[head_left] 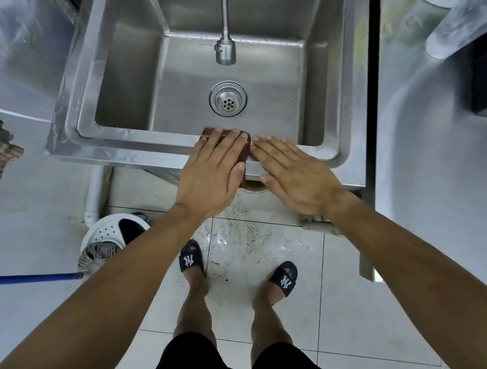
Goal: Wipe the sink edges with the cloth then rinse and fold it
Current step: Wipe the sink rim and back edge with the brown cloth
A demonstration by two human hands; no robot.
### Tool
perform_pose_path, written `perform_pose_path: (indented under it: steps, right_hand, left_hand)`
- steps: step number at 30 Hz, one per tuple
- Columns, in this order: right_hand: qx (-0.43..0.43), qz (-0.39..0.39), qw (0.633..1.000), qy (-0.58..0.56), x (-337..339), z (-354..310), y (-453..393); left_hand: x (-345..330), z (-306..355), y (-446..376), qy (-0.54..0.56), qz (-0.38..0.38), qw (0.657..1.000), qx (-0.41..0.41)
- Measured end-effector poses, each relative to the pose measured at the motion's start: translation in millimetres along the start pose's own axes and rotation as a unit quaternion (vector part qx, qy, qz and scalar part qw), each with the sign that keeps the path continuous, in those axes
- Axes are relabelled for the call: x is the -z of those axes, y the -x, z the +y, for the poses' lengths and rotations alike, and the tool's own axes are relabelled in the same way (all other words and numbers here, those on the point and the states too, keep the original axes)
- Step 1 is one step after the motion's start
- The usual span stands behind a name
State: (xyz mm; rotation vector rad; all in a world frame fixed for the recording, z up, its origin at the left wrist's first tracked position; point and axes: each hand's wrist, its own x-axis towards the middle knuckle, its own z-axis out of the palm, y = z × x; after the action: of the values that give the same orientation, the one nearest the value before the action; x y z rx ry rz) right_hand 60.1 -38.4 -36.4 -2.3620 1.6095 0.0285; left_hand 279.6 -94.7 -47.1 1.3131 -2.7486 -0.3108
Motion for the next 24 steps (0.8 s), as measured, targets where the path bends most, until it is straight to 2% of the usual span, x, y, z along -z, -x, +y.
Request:
perform_pose_path:
  steps: [6,9,13,16,19,21,24]
  right_hand:
    - [-0.005,0.037,0.999,0.029,-3.0,-6.5,2.5]
    - [-0.010,0.030,0.999,0.029,-3.0,-8.9,-2.5]
    - [-0.026,0.031,0.999,0.015,-4.2,-12.5,-3.7]
    - [-0.065,0.032,0.997,-0.014,-1.4,-16.3,-3.3]
    - [-0.092,0.044,0.995,-0.010,-3.9,-22.7,-5.3]
    - [-0.080,0.042,0.996,0.003,-5.5,-23.7,-6.4]
    - [-0.041,0.010,0.999,-0.003,-1.2,-21.3,-15.2]
  left_hand:
    - [13.3,-50.3,19.4,-0.006,0.000,0.998,0.058]
    - [11.6,-32.0,10.6,-0.012,0.007,0.997,0.081]
    - [-2.1,7.9,0.9,0.009,0.003,1.000,0.026]
    - [0.6,-6.6,5.3,0.015,0.000,1.000,0.016]
    - [10.9,-47.5,21.8,0.001,-0.003,0.998,0.064]
    - [17.7,-72.1,28.7,0.000,0.007,0.994,0.105]
    - [15.6,-60.7,21.3,-0.011,0.033,0.987,0.156]
